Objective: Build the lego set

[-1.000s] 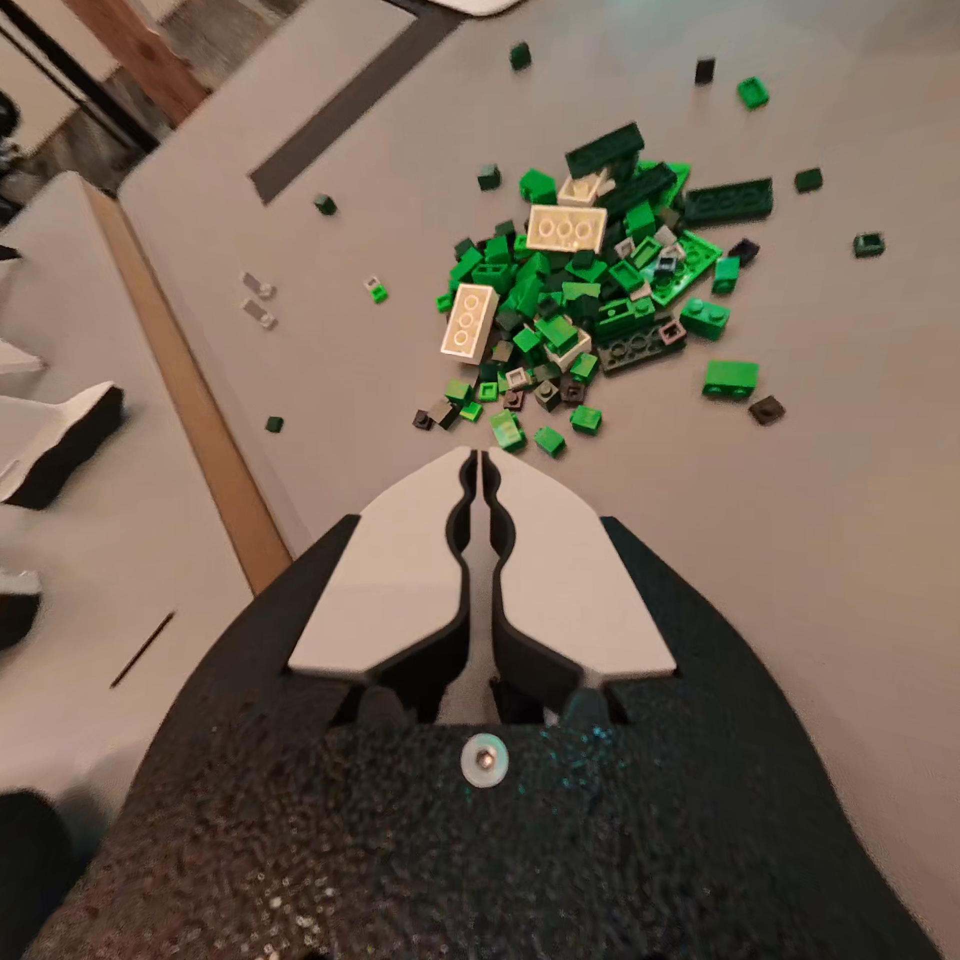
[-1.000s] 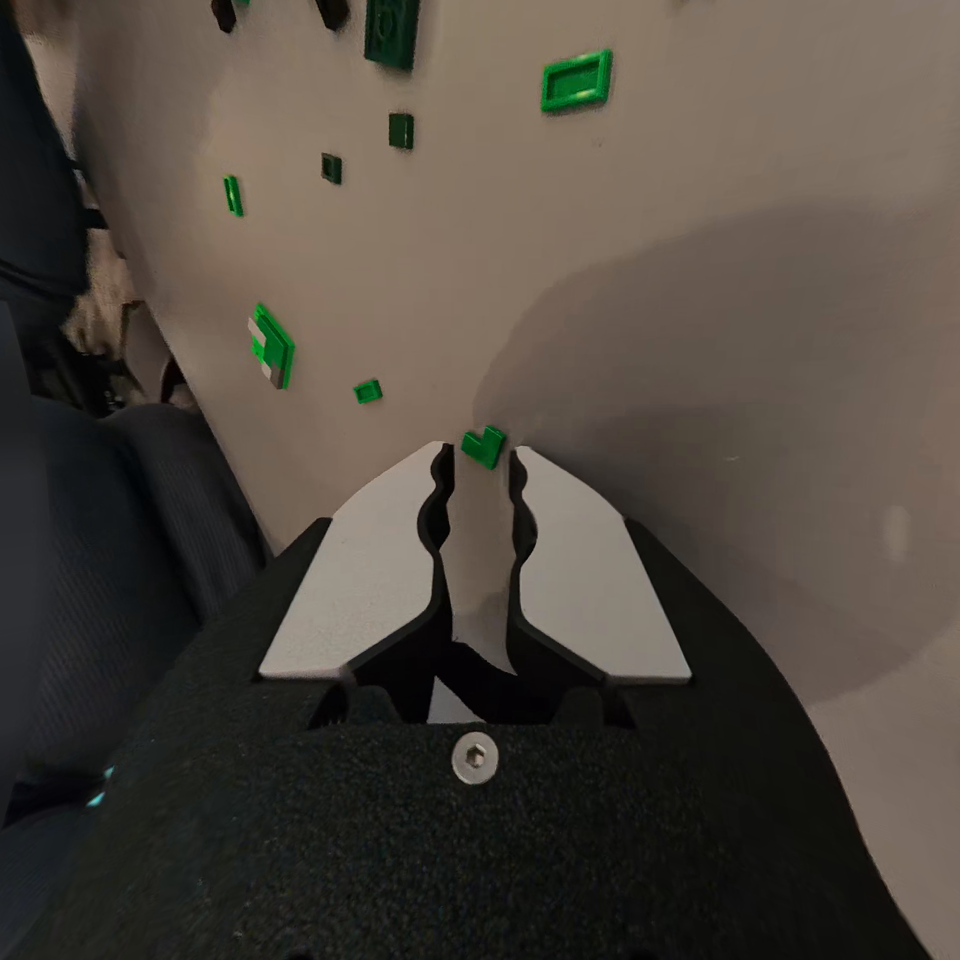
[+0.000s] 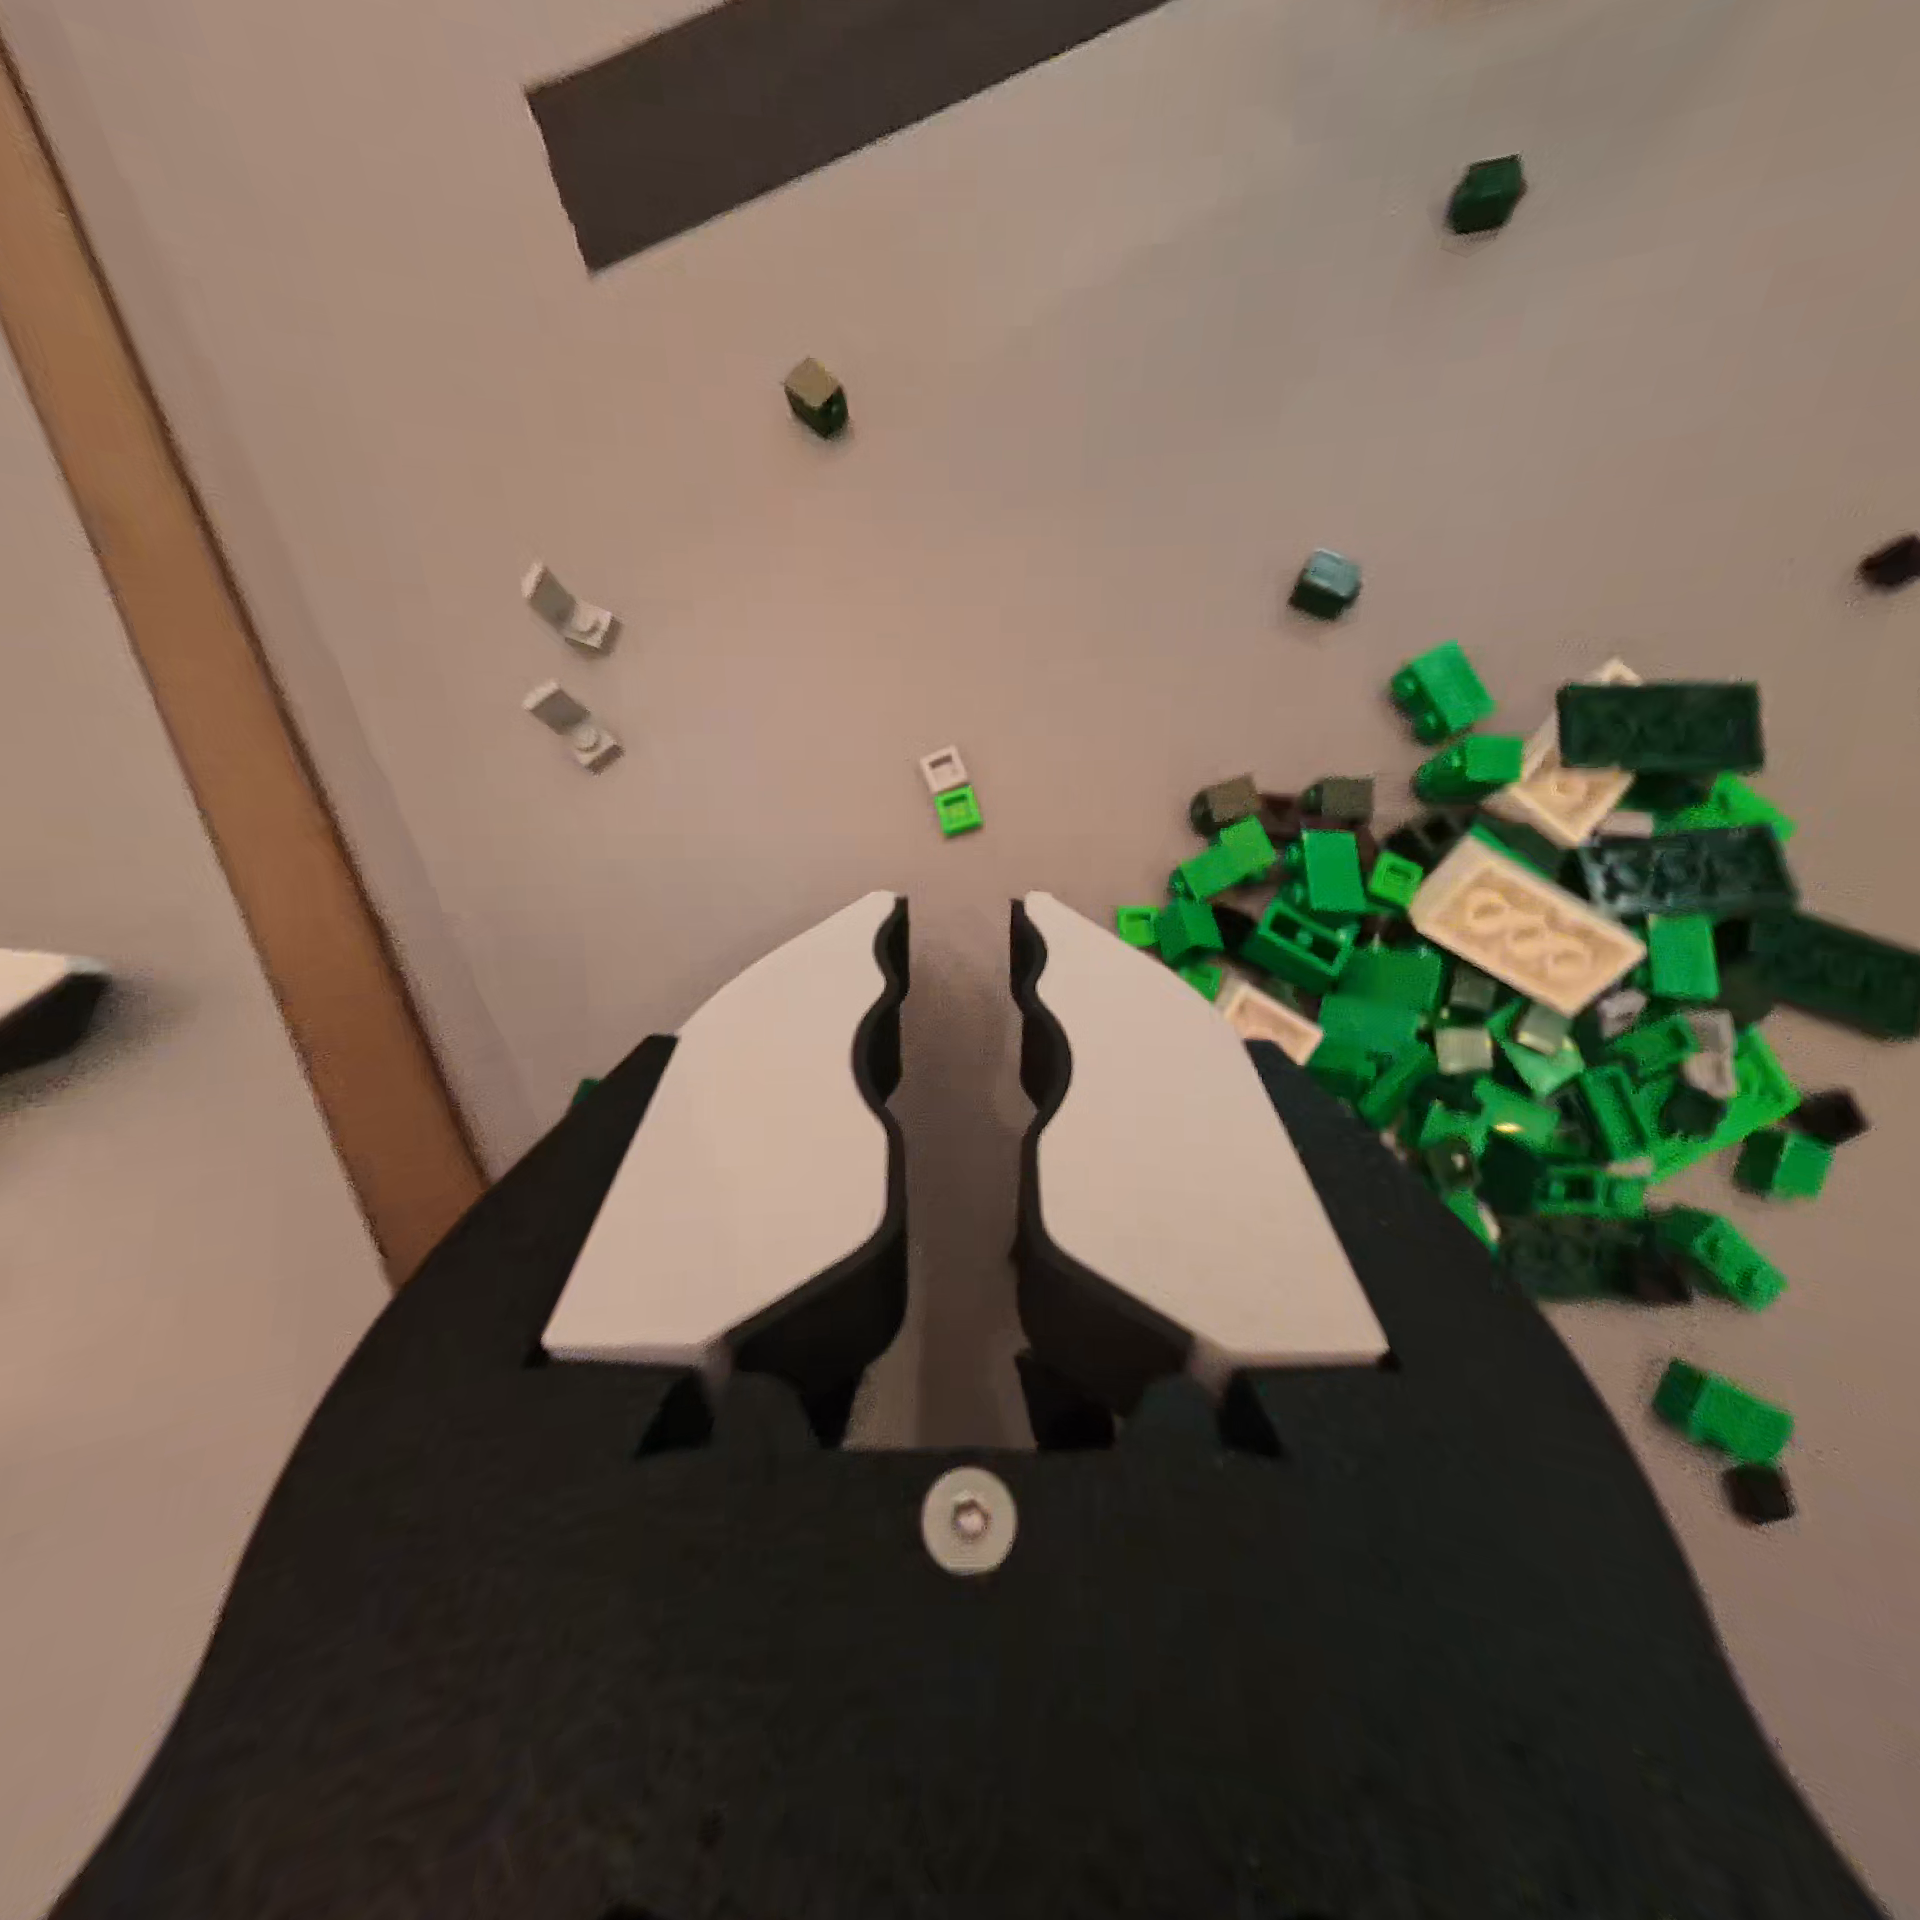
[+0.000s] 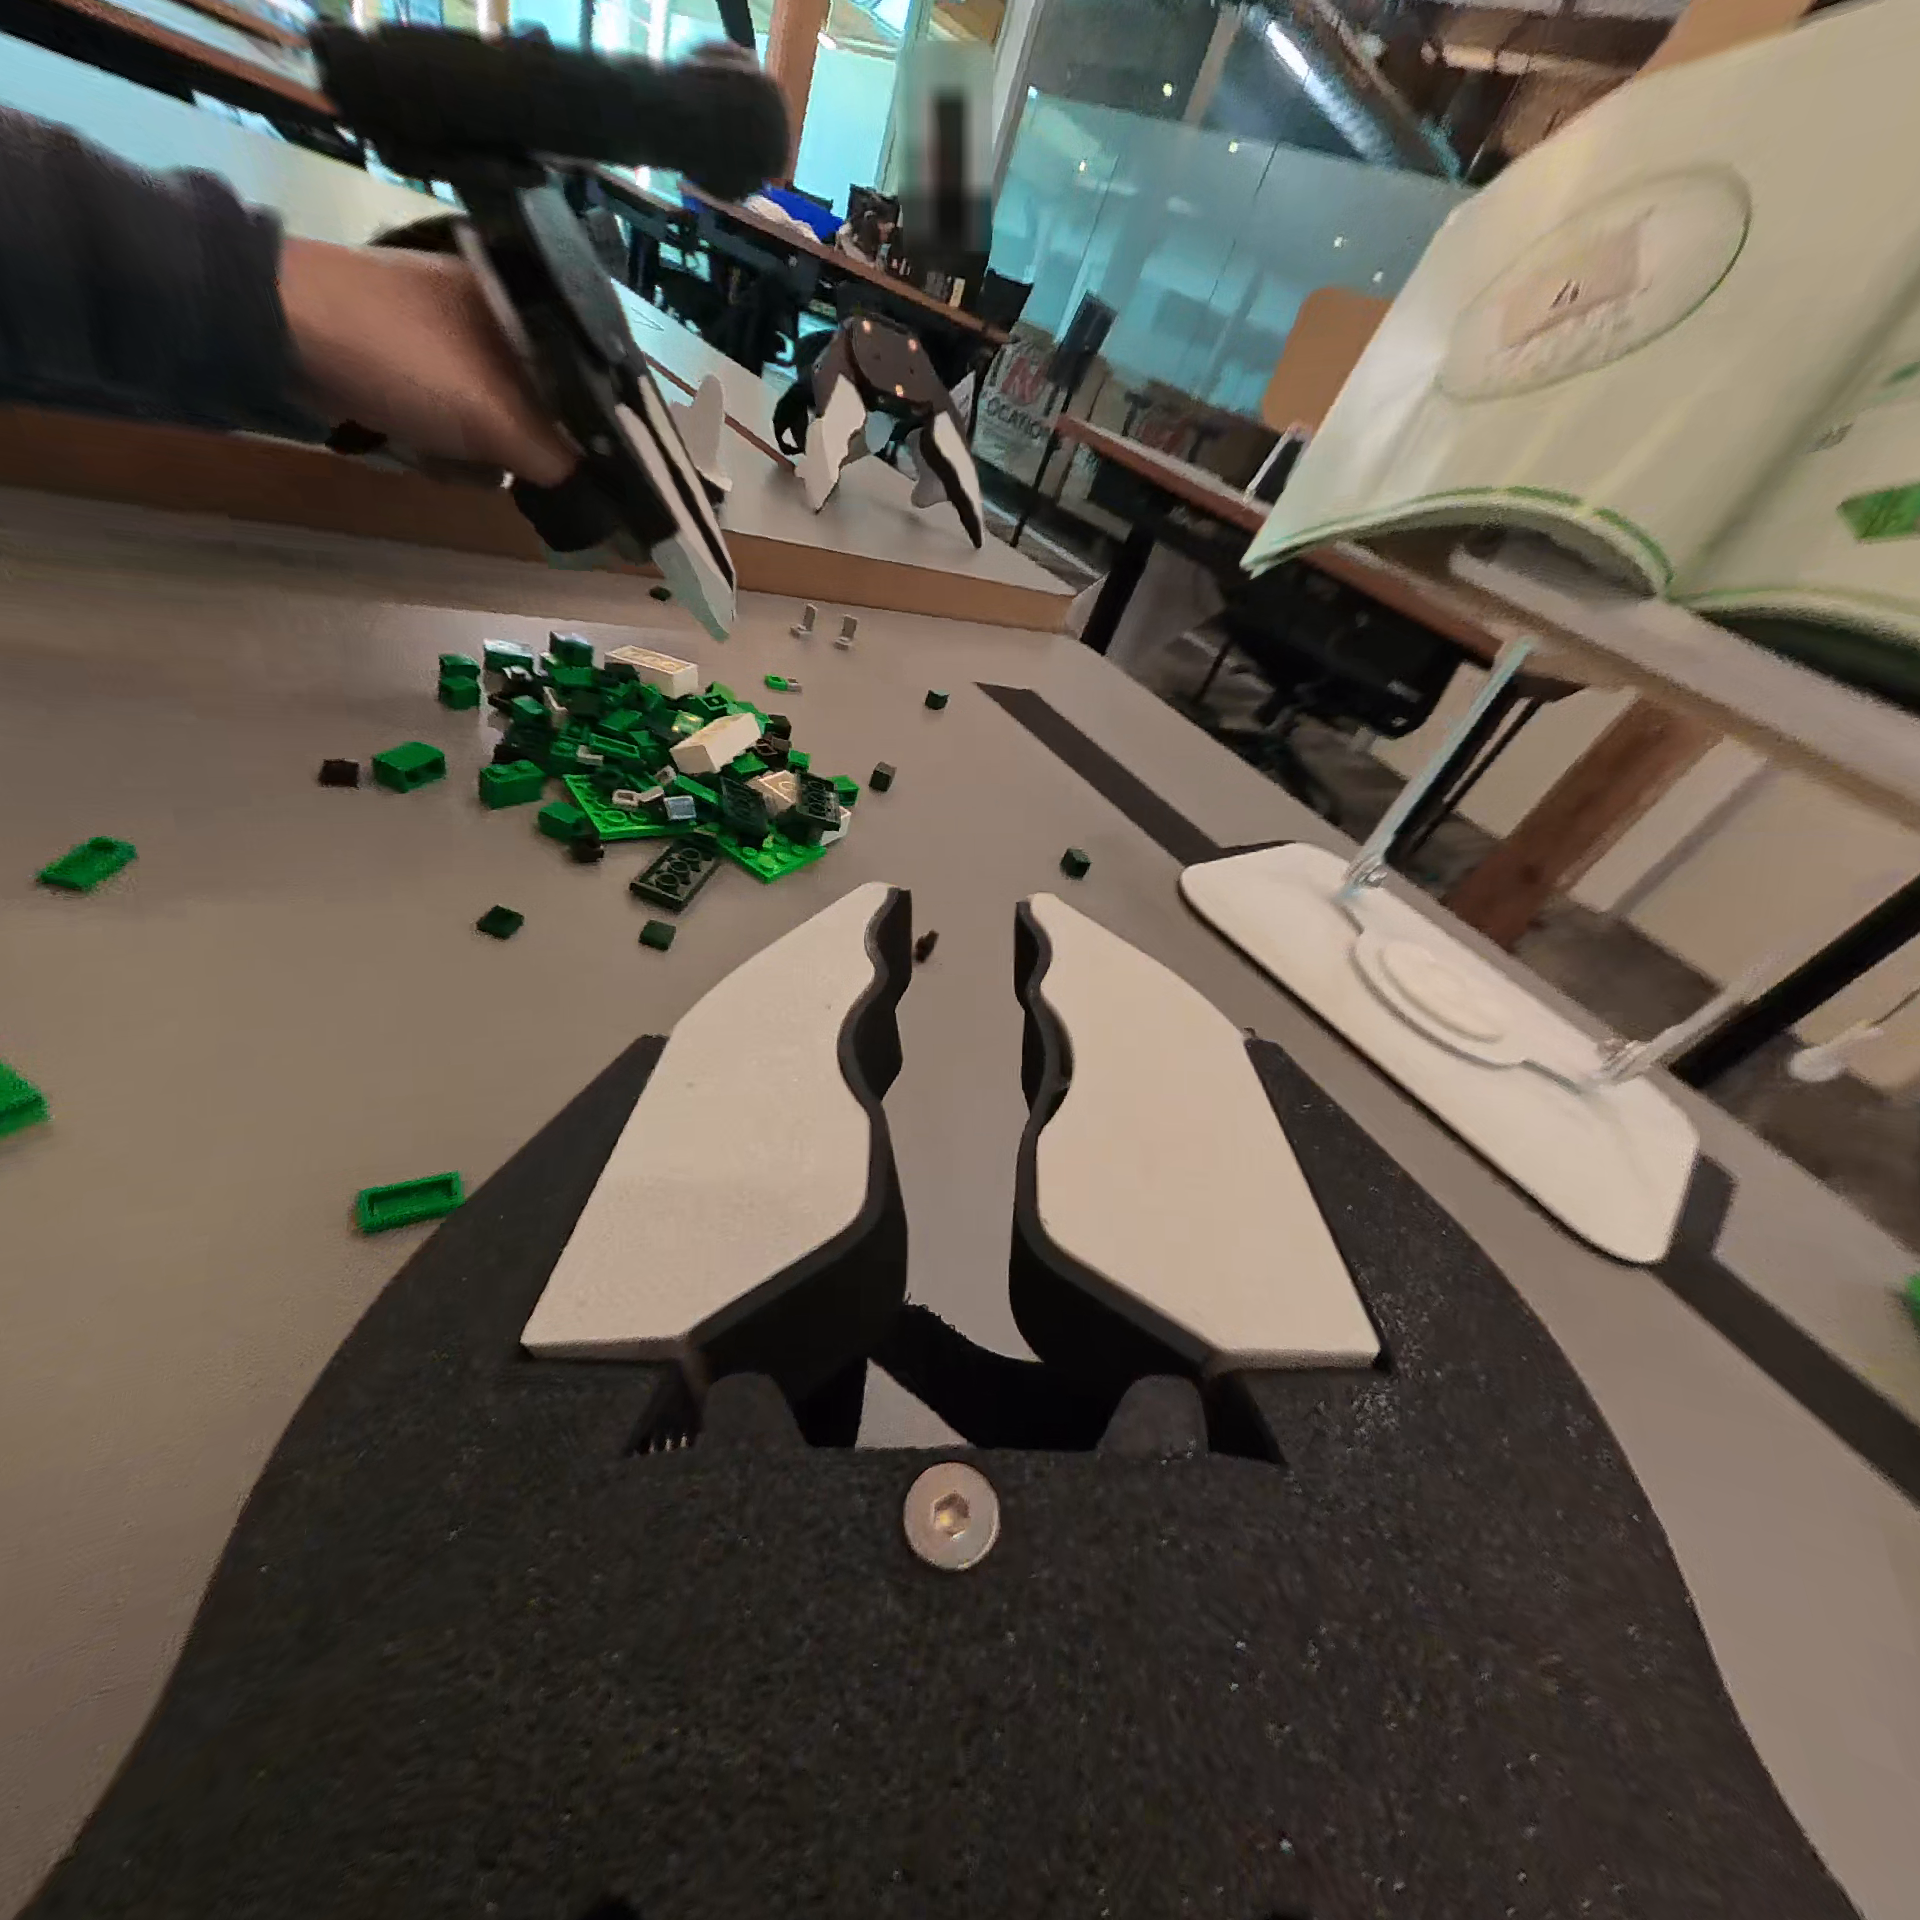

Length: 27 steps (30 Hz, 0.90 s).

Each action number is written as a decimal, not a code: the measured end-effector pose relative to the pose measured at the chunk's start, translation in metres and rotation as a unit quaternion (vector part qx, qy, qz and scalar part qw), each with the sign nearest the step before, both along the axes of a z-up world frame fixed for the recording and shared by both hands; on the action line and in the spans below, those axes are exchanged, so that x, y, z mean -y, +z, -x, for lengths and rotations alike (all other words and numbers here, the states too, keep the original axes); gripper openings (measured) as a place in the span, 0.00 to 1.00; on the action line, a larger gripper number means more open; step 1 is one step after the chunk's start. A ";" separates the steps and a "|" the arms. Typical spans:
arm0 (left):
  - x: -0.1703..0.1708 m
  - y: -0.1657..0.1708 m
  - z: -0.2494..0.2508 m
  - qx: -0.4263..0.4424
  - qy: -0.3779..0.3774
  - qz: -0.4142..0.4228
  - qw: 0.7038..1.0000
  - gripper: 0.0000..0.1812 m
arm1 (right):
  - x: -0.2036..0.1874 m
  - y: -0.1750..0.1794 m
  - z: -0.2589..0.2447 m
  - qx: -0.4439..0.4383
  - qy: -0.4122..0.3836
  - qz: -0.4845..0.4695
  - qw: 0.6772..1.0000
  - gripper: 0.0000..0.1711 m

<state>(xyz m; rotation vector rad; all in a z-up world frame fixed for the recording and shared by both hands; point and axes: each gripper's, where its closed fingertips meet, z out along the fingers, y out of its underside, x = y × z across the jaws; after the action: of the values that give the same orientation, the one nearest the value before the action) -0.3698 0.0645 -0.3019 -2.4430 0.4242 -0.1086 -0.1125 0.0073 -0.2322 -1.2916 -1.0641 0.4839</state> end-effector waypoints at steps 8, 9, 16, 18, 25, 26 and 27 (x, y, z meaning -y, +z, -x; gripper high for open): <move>-0.017 -0.010 -0.004 0.110 0.074 0.139 0.981 0.14 | 0.005 -0.004 0.007 0.035 0.004 -0.047 0.998 0.08; -0.017 -0.011 -0.001 0.102 0.079 0.156 0.979 0.13 | 0.005 -0.005 0.007 0.039 0.006 -0.048 0.998 0.08; -0.018 -0.013 -0.005 0.080 0.096 0.227 0.966 0.10 | 0.010 -0.011 0.013 0.065 0.019 -0.064 0.996 0.08; -0.020 -0.013 -0.008 0.071 0.099 0.229 0.966 0.10 | 0.011 -0.013 0.013 0.071 0.020 -0.067 0.995 0.08; -0.019 -0.016 -0.004 -0.016 0.106 0.224 0.969 0.06 | 0.011 -0.014 0.014 0.074 0.024 -0.067 0.995 0.08; -0.019 -0.016 -0.003 -0.029 0.105 0.221 0.969 0.05 | 0.011 -0.014 0.014 0.074 0.024 -0.066 0.995 0.08; -0.019 -0.016 -0.003 -0.041 0.101 0.218 0.970 0.04 | 0.011 -0.014 0.014 0.074 0.025 -0.066 0.995 0.08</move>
<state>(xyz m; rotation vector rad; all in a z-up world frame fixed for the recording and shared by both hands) -0.3667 0.0836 -0.3180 -2.9172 0.1987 -0.0124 -0.1267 -0.0039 -0.2461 -1.2009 -1.2337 0.3530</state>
